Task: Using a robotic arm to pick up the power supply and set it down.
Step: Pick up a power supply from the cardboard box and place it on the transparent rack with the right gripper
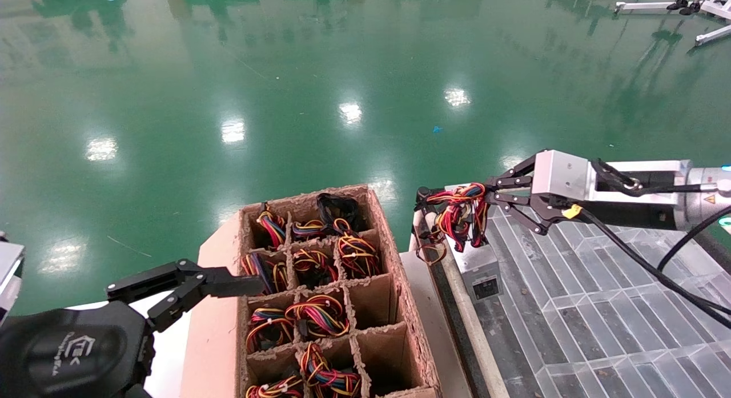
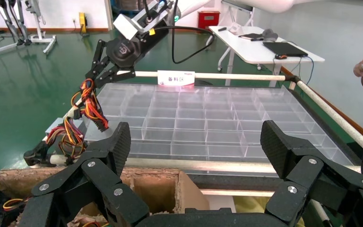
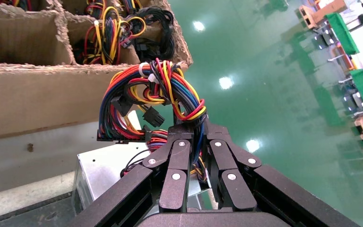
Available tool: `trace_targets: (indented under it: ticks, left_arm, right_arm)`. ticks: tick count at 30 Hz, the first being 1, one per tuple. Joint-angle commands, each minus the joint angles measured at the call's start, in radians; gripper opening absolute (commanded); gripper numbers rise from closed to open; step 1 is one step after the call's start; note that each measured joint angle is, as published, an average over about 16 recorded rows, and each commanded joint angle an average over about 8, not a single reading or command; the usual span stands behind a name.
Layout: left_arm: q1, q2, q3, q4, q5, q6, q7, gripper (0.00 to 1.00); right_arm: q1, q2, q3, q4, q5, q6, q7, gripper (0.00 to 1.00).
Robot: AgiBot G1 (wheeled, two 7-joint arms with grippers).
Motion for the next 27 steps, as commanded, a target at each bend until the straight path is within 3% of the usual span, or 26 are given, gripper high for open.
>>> trace_targets:
  ticks: [1,18,19,25,27]
  left_arm:
    - [0.000,0.000,0.000,0.000,0.000,0.000,0.000,1.00]
    - [0.000,0.000,0.001,0.000,-0.001,0.000,0.000,1.00]
    - [0.000,0.000,0.001,0.000,-0.001,0.000,0.000,1.00]
    - [0.000,0.000,0.001,0.000,-0.001,-0.001,0.001,1.00]
    - [0.000,0.000,0.001,0.000,-0.001,-0.001,0.001,1.00]
  right_arm:
    - [0.004,-0.010,0.000,-0.032,0.000,0.006,-0.019,0.00]
    - [0.027,-0.016,0.018,-0.256,0.018,0.038,-0.177,0.03]
    - [0.029,-0.014,0.019,-0.264,0.018,0.038,-0.182,0.09]
    - [0.035,-0.011,0.022,-0.300,0.022,0.045,-0.198,0.83]
    - [0.035,-0.011,0.023,-0.306,0.023,0.046,-0.199,0.99]
